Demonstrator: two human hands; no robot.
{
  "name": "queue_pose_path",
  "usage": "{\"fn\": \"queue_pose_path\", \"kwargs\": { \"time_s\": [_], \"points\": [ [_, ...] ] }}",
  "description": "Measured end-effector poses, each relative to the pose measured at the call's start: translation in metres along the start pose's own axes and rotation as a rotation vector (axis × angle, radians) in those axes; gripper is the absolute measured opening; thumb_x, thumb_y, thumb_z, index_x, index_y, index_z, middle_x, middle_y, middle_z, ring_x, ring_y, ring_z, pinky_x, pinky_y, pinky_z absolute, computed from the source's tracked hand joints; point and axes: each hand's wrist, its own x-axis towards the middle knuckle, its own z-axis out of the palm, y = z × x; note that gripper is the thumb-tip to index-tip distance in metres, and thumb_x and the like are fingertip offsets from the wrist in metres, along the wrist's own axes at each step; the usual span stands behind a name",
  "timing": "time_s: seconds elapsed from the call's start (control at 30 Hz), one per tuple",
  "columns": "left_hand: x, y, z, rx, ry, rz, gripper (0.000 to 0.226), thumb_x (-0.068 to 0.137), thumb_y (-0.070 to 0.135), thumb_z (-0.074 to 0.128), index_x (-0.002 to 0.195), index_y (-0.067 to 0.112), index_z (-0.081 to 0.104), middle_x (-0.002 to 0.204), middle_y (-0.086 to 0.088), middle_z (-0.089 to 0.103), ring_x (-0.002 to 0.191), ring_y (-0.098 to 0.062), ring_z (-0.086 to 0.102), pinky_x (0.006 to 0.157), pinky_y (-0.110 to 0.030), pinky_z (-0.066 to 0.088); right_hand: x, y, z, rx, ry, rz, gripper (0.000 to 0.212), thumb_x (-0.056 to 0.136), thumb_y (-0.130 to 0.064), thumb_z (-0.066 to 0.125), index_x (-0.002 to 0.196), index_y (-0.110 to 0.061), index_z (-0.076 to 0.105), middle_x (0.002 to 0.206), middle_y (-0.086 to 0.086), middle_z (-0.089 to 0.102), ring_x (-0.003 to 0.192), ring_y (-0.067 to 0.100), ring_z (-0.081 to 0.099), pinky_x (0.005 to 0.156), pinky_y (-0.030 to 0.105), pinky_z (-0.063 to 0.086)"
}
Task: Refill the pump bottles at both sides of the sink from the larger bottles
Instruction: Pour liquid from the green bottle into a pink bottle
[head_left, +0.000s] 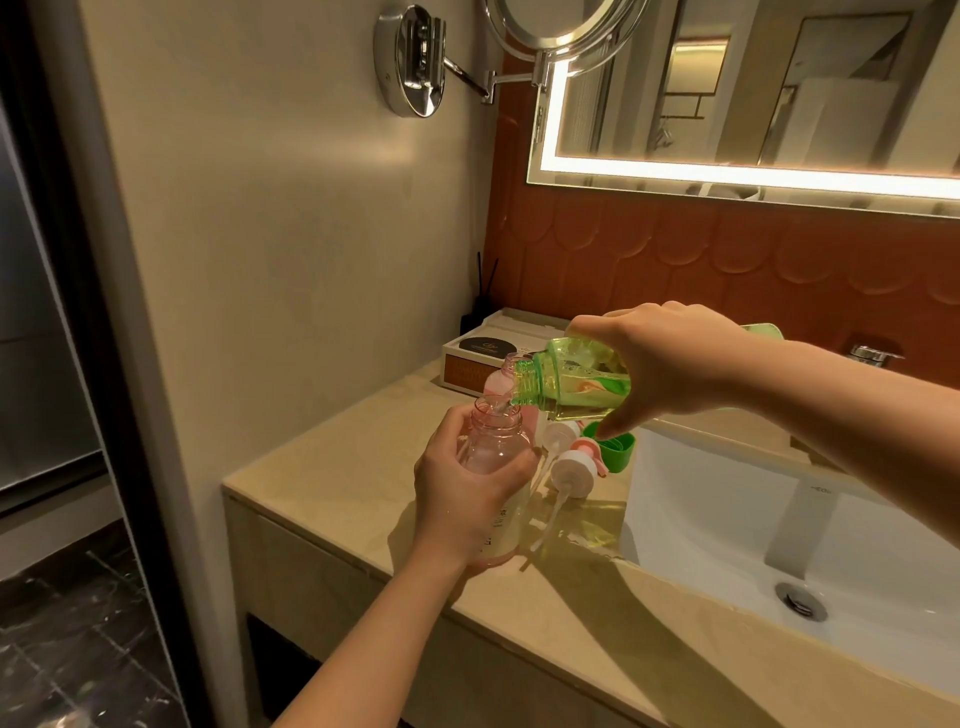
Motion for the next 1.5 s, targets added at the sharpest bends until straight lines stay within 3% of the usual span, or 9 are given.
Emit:
{"fn": "queue_pose_path", "kwargs": {
  "time_s": [0.13,0.33,0.63,0.8,0.9,1.0,1.1,1.23,1.5],
  "points": [
    [-0.001,0.0,0.001,-0.008,0.022,0.0,0.049,0.053,0.053,0.069,0.096,0.031,0.057,0.09,0.016,0.068,0.083,0.002,0.063,0.072,-0.021,0.048,0.0,-0.001,-0.003,-0.034,0.007,0.002,0.09,0.061,-0.059,0.075,0.136,-0.03,0.035,0.118,-0.005,0.06,0.092,0.014,0.054,0.054,0.017,0.04],
    [-0.001,0.0,0.0,0.011,-0.001,-0.016,0.038,0.068,0.026,0.08,0.099,0.029,0.058,0.093,0.016,0.067,0.085,0.004,0.061,0.071,-0.015,0.044,0.001,-0.002,-0.008,-0.092,0.015,-0.006,0.091,0.062,-0.06,0.074,0.138,-0.029,0.034,0.119,-0.005,0.06,0.094,0.014,0.056,0.05,0.014,0.037],
    [-0.001,0.002,0.0,-0.01,0.011,-0.007,0.038,0.069,0.022,0.081,0.096,0.033,0.056,0.094,0.014,0.067,0.089,-0.004,0.062,0.074,-0.021,0.046,0.003,-0.006,-0.011,-0.135,0.035,-0.024,0.092,0.063,-0.059,0.074,0.139,-0.028,0.033,0.119,-0.004,0.06,0.096,0.017,0.06,0.05,0.014,0.037],
    [0.0,0.001,0.0,-0.014,0.021,0.007,0.044,0.054,0.048,0.074,0.093,0.035,0.057,0.092,0.016,0.067,0.086,0.0,0.062,0.07,-0.013,0.047,0.006,-0.008,-0.014,-0.185,0.059,-0.056,0.094,0.064,-0.057,0.073,0.142,-0.029,0.029,0.12,-0.004,0.059,0.096,0.016,0.058,0.052,0.015,0.038],
    [0.0,0.0,0.001,-0.021,0.028,0.019,0.047,0.052,0.052,0.069,0.093,0.034,0.057,0.091,0.015,0.068,0.086,-0.001,0.063,0.073,-0.018,0.049,0.008,-0.01,-0.016,-0.235,0.071,-0.072,0.094,0.065,-0.058,0.073,0.142,-0.029,0.027,0.12,-0.004,0.058,0.097,0.017,0.058,0.058,0.019,0.043],
    [-0.001,0.0,0.001,-0.025,0.034,0.035,0.045,0.053,0.049,0.072,0.093,0.034,0.058,0.089,0.016,0.068,0.085,0.0,0.063,0.073,-0.017,0.05,0.01,-0.009,-0.017,-0.276,0.081,-0.082,0.094,0.064,-0.058,0.073,0.141,-0.029,0.028,0.118,-0.003,0.058,0.094,0.017,0.057,0.062,0.022,0.048],
    [0.0,0.0,0.001,-0.021,0.045,0.036,0.039,0.06,0.032,0.079,0.093,0.032,0.058,0.09,0.014,0.068,0.084,-0.002,0.063,0.071,-0.014,0.048,0.012,-0.009,-0.017,-0.3,0.078,-0.09,0.094,0.064,-0.059,0.073,0.141,-0.029,0.028,0.118,-0.003,0.058,0.095,0.019,0.058,0.062,0.024,0.048],
    [0.0,-0.001,0.001,-0.03,0.044,0.033,0.038,0.066,0.017,0.082,0.094,0.03,0.058,0.091,0.011,0.068,0.085,-0.004,0.064,0.073,-0.019,0.05,0.013,-0.01,-0.02,-0.32,0.069,-0.109,0.091,0.065,-0.058,0.073,0.139,-0.028,0.029,0.117,-0.003,0.057,0.094,0.018,0.057,0.062,0.024,0.048],
    [0.002,-0.003,0.001,-0.022,0.053,0.039,0.04,0.066,0.017,0.082,0.094,0.032,0.058,0.092,0.011,0.067,0.083,-0.001,0.063,0.07,-0.014,0.049,0.016,-0.018,-0.027,-0.464,0.091,-0.204,0.087,0.07,-0.055,0.071,0.14,-0.026,0.027,0.123,0.001,0.055,0.103,0.023,0.059,0.078,0.032,0.053]
  ]
}}
